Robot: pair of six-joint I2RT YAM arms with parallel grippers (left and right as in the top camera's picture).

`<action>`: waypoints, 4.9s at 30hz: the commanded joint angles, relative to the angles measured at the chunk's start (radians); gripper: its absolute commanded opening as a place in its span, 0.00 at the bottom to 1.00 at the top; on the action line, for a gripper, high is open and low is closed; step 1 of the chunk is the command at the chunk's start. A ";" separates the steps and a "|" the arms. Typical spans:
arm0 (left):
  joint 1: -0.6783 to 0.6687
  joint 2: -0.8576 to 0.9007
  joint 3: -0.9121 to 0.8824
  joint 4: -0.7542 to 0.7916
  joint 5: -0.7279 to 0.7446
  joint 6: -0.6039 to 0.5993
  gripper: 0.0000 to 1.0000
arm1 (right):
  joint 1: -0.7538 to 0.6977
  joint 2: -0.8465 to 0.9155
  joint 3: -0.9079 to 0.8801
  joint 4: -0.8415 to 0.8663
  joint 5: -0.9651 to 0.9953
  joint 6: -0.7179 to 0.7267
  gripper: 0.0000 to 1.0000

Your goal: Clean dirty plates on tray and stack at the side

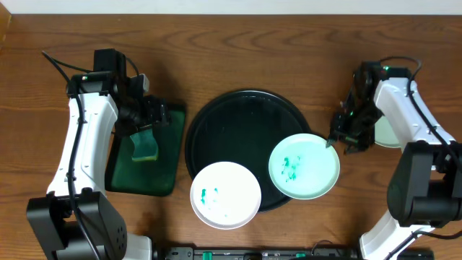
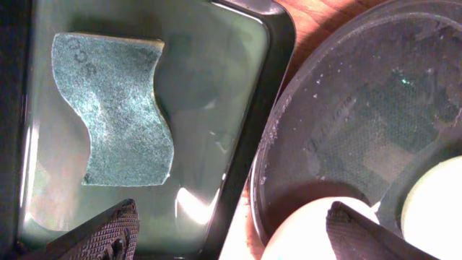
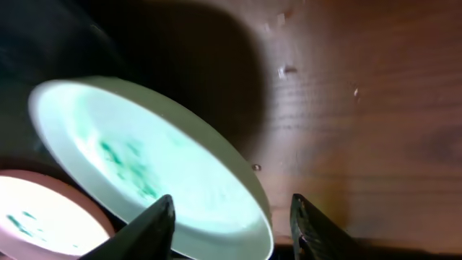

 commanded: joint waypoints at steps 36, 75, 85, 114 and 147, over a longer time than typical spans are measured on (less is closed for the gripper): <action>-0.003 -0.010 0.020 0.010 -0.013 0.016 0.83 | 0.110 -0.053 -0.147 0.182 0.008 -0.008 0.01; 0.000 0.190 -0.012 -0.013 -0.269 -0.034 0.76 | 0.279 0.198 -0.107 0.525 -0.090 -0.046 0.01; 0.066 0.291 -0.012 0.007 -0.293 -0.045 0.68 | 0.279 0.198 -0.107 0.513 -0.090 -0.049 0.01; 0.056 0.226 0.010 0.026 -0.237 -0.079 0.07 | 0.279 0.198 -0.107 0.476 -0.094 -0.061 0.01; -0.353 0.201 0.010 0.182 0.209 -0.132 0.07 | 0.283 0.198 -0.107 0.472 -0.116 -0.068 0.01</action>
